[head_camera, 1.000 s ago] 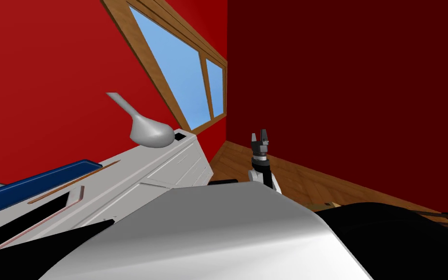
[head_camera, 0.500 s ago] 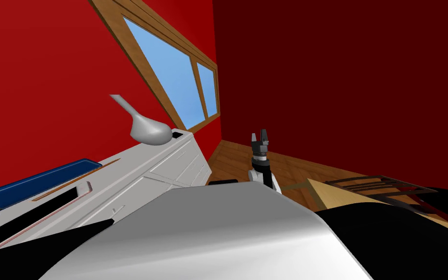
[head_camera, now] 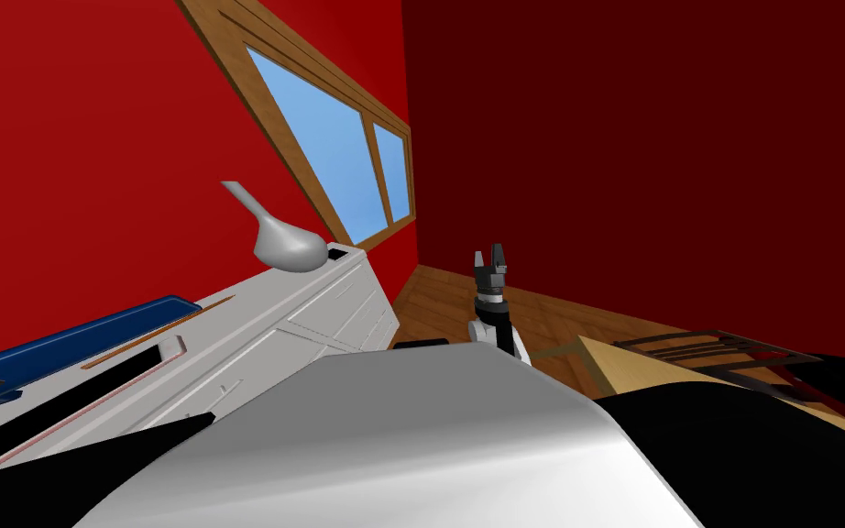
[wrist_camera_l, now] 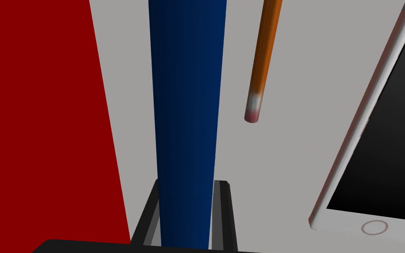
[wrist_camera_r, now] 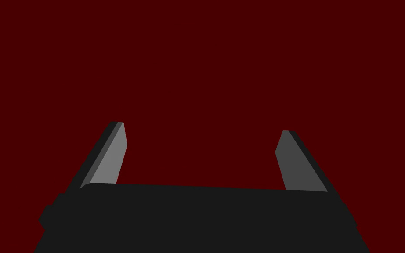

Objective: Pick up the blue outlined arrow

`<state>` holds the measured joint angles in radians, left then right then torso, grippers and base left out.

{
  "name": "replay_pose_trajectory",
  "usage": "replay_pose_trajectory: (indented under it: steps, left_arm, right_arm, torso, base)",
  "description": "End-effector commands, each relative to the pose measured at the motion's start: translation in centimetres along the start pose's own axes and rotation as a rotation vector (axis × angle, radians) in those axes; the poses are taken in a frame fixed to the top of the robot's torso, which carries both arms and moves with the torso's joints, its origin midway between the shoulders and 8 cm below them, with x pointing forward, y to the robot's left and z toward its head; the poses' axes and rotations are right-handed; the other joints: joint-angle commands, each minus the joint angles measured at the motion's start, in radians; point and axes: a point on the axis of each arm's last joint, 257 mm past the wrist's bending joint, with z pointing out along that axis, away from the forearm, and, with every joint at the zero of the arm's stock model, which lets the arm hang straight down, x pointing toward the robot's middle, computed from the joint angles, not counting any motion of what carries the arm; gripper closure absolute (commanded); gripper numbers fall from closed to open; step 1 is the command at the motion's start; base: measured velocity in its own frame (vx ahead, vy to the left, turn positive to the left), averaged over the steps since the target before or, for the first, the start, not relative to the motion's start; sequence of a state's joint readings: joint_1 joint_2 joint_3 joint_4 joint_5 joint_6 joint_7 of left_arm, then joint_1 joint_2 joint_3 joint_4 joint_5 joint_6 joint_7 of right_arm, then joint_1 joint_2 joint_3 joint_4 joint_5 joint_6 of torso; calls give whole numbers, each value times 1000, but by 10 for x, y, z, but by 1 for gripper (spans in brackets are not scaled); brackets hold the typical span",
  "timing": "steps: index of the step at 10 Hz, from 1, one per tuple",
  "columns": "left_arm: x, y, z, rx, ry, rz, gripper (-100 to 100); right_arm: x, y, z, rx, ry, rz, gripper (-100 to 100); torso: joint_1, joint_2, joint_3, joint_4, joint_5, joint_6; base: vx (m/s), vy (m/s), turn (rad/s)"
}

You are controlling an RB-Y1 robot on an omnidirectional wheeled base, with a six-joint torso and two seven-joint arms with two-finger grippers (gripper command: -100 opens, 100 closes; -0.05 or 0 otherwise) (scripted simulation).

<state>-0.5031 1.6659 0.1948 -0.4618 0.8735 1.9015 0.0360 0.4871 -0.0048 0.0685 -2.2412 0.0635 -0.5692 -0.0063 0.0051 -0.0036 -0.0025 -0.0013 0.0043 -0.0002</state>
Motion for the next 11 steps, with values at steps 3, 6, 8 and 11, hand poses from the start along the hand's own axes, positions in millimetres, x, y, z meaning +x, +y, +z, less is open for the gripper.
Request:
replay_pose_trajectory:
  steps: [3, 6, 8, 11]
  left_arm:
    - [2, 0, -5, 6, 2, 27, 100]
    - [12, 2, -19, 15, 7, 101, 100]
    - [18, 4, -27, 19, 8, 147, 100]
    - [17, 3, -27, 22, 10, 143, 0]
  right_arm:
    - [0, 0, 0, 0, 0, 0, 0]
    - [0, 0, 0, 0, 0, 0, 0]
    - [0, 0, 0, 0, 0, 0, 0]
    - [0, 0, 0, 0, 0, 0, 0]
  torso:
    - [0, 0, 0, 0, 0, 0]
    - [-2, -10, -6, -2, -1, -1]
    - [-1, -10, -6, -2, 0, 0]
    - [0, -6, -4, -3, 0, 1]
  base:
    - [28, -2, 84]
    - [186, -18, 289]
    - [122, -26, 184]
    - [46, -15, 47]
